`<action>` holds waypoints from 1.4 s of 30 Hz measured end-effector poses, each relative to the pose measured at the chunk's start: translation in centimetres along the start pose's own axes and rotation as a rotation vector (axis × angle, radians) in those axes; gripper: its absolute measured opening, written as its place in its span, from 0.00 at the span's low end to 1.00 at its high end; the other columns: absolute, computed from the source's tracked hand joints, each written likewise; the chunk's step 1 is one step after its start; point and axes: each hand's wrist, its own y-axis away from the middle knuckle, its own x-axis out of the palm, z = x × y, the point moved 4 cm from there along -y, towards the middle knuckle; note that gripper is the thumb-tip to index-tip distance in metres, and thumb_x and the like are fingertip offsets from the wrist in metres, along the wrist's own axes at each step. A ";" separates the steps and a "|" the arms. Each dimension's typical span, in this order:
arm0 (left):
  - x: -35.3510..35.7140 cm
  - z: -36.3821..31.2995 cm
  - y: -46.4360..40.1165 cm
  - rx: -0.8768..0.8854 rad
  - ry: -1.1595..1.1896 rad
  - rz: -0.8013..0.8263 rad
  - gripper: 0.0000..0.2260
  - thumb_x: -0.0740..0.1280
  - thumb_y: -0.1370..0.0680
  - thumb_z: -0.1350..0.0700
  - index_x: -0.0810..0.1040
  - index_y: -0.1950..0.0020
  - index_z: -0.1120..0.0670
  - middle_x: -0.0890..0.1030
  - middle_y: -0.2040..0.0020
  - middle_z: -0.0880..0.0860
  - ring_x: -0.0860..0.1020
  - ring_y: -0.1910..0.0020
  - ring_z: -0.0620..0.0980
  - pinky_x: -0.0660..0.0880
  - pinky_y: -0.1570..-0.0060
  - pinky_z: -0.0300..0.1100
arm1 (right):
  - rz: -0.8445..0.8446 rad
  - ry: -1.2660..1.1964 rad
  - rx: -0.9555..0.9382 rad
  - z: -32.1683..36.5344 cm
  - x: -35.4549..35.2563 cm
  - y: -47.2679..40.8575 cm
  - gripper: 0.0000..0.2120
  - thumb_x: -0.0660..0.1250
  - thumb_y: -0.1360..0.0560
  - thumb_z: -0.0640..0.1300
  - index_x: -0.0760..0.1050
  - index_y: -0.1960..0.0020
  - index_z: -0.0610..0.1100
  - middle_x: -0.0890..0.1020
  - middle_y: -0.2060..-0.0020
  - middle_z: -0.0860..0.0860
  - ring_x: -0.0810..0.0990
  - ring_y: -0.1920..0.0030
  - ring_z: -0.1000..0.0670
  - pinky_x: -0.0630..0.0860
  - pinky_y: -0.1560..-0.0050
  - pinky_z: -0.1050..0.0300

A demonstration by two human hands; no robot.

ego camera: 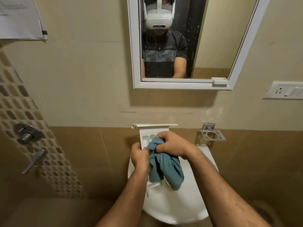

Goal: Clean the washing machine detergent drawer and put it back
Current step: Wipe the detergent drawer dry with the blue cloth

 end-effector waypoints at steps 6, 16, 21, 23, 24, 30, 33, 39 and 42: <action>1.6 0.7 2.9 -0.354 0.483 0.066 0.14 0.61 0.26 0.48 0.82 0.60 0.56 0.81 0.64 0.58 0.81 0.63 0.58 0.78 0.59 0.49 | -0.381 -0.046 -0.049 0.7 1.3 -1.3 0.16 0.76 0.33 0.44 0.71 0.51 0.47 0.81 0.58 0.52 0.79 0.58 0.52 0.74 0.59 0.57; 0.8 -0.8 1.9 -0.199 0.327 -0.028 0.08 0.62 0.22 0.65 0.79 0.56 0.56 0.82 0.59 0.57 0.78 0.65 0.55 0.77 0.65 0.43 | -0.129 0.556 0.039 0.8 2.1 0.1 0.07 0.63 0.27 0.49 0.71 0.52 0.47 0.71 0.51 0.47 0.72 0.47 0.44 0.69 0.51 0.54; 1.5 -0.7 2.5 -0.183 0.301 -0.049 0.08 0.64 0.22 0.64 0.77 0.57 0.54 0.82 0.59 0.55 0.81 0.62 0.54 0.76 0.66 0.40 | -0.191 0.414 0.176 -0.1 1.3 1.4 0.47 0.72 0.31 0.42 0.45 0.23 0.55 0.76 0.42 0.42 0.78 0.47 0.42 0.78 0.55 0.50; 2.2 -0.8 2.7 -0.211 0.316 -0.044 0.09 0.60 0.21 0.64 0.77 0.57 0.56 0.82 0.59 0.57 0.80 0.63 0.56 0.76 0.67 0.41 | -0.158 0.416 0.119 -0.2 1.7 1.5 0.51 0.70 0.30 0.41 0.37 0.23 0.60 0.75 0.40 0.43 0.78 0.44 0.41 0.78 0.47 0.47; 2.6 -0.9 3.0 -0.219 0.328 -0.031 0.10 0.59 0.21 0.64 0.77 0.58 0.57 0.81 0.59 0.58 0.80 0.64 0.57 0.76 0.67 0.42 | -0.146 0.435 0.099 -0.2 1.8 1.5 0.50 0.69 0.29 0.41 0.37 0.23 0.62 0.73 0.39 0.43 0.77 0.43 0.40 0.77 0.45 0.47; 4.2 -1.7 4.1 -0.170 0.241 0.048 0.07 0.62 0.21 0.64 0.79 0.51 0.58 0.83 0.58 0.59 0.82 0.61 0.59 0.79 0.66 0.45 | -0.260 0.432 0.045 -1.2 1.2 1.6 0.32 0.65 0.26 0.44 0.60 0.26 0.59 0.68 0.39 0.47 0.75 0.41 0.43 0.73 0.39 0.54; 4.7 -2.3 4.4 -0.085 0.166 0.062 0.07 0.65 0.24 0.67 0.79 0.53 0.57 0.84 0.57 0.60 0.83 0.59 0.59 0.81 0.60 0.51 | -0.421 0.354 0.011 -1.4 0.9 2.1 0.19 0.62 0.27 0.42 0.73 0.37 0.54 0.72 0.45 0.50 0.76 0.47 0.48 0.74 0.46 0.61; 4.5 -2.4 4.6 -0.040 0.142 -0.018 0.10 0.64 0.23 0.68 0.75 0.59 0.54 0.82 0.56 0.60 0.76 0.64 0.52 0.72 0.63 0.42 | -0.711 -0.411 -0.143 -0.7 -2.7 3.1 0.16 0.62 0.31 0.28 0.79 0.53 0.45 0.84 0.56 0.48 0.83 0.52 0.51 0.81 0.50 0.56; 5.0 -2.0 4.6 -0.051 0.124 -0.052 0.08 0.61 0.21 0.69 0.77 0.49 0.60 0.80 0.55 0.59 0.74 0.61 0.52 0.69 0.61 0.40 | -0.626 -0.779 -0.156 -0.7 -3.1 3.1 0.18 0.61 0.29 0.23 0.78 0.48 0.41 0.84 0.53 0.42 0.84 0.50 0.43 0.83 0.51 0.46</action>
